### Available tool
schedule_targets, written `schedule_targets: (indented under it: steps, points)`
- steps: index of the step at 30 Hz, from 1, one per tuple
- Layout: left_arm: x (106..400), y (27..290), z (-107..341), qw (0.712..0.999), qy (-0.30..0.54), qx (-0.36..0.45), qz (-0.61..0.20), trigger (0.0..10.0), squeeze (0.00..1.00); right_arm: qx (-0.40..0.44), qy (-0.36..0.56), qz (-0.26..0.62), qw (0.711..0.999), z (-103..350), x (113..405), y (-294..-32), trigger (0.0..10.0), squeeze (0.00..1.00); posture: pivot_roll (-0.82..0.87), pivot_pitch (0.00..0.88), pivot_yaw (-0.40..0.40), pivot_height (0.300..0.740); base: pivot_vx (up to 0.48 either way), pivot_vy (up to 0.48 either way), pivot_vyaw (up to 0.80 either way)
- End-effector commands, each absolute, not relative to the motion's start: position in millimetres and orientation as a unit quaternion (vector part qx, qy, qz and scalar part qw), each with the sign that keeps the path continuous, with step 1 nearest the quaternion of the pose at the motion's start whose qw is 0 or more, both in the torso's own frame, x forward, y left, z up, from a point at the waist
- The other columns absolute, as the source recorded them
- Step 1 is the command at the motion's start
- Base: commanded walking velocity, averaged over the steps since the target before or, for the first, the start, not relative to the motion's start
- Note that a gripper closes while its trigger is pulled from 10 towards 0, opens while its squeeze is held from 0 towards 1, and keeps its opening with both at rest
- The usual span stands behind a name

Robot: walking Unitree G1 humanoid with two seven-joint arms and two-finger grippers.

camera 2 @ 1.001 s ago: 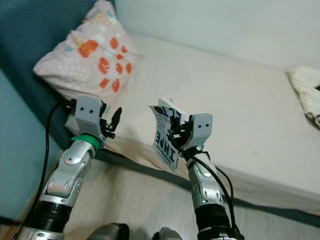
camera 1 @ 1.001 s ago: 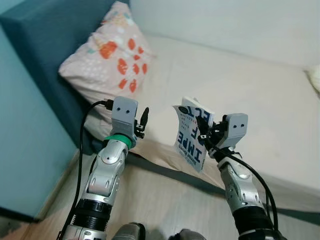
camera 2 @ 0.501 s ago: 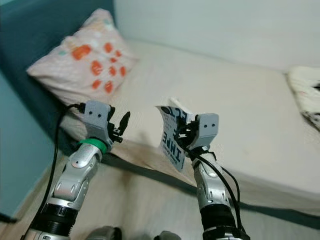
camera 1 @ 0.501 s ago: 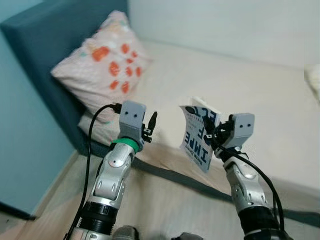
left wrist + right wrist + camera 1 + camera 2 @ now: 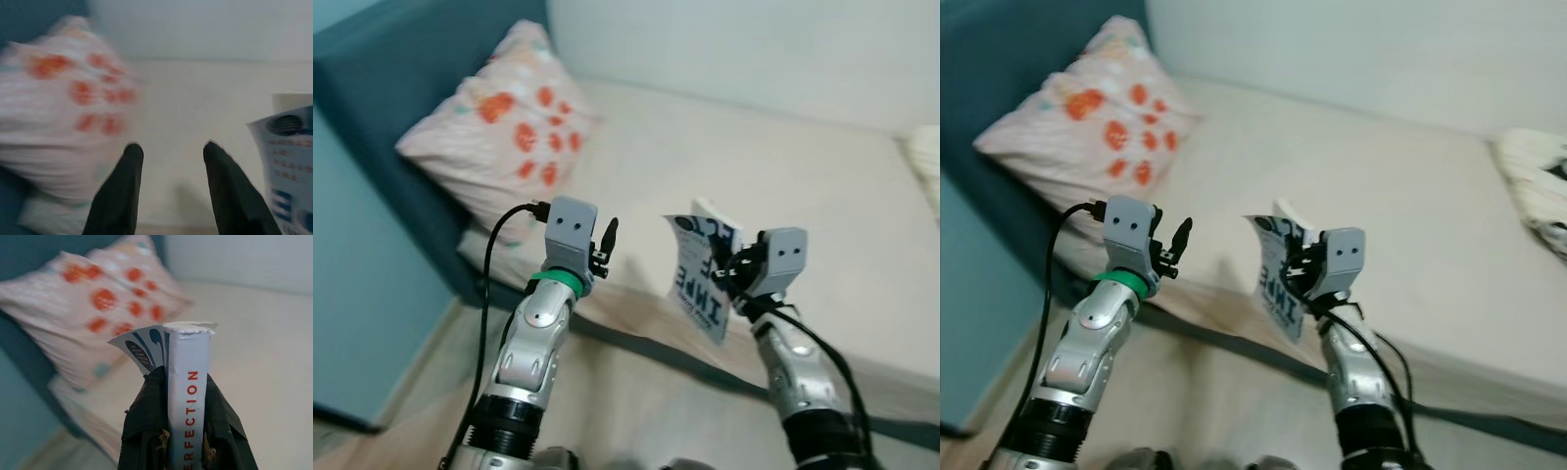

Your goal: Clean up the room

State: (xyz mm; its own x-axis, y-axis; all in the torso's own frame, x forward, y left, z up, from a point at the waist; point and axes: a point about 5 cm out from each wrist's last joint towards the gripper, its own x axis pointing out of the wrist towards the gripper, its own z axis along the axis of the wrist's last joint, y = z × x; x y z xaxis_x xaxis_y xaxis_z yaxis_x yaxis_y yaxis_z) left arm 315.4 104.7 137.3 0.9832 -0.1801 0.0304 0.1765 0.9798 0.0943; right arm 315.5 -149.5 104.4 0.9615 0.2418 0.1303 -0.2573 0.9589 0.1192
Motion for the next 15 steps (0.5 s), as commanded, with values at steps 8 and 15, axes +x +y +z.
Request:
schedule_targets:
  steps: [8,15]
  points:
    - [314.8,94.9,135.6,0.994,-0.015,0.040,-0.100,10.0,0.00,0.072,-0.064,0.112,0.989,105.7,313.7,-161.1,10.0,0.00,0.00,0.008,0.024,0.740,0.480,0.000,0.00]
    - [315.2,94.8,135.1,0.994,-0.015,0.040,-0.100,10.0,0.00,0.075,-0.064,0.114,0.989,105.3,313.5,-160.9,10.0,0.00,0.00,0.008,0.024,0.740,0.472,0.000,0.00]
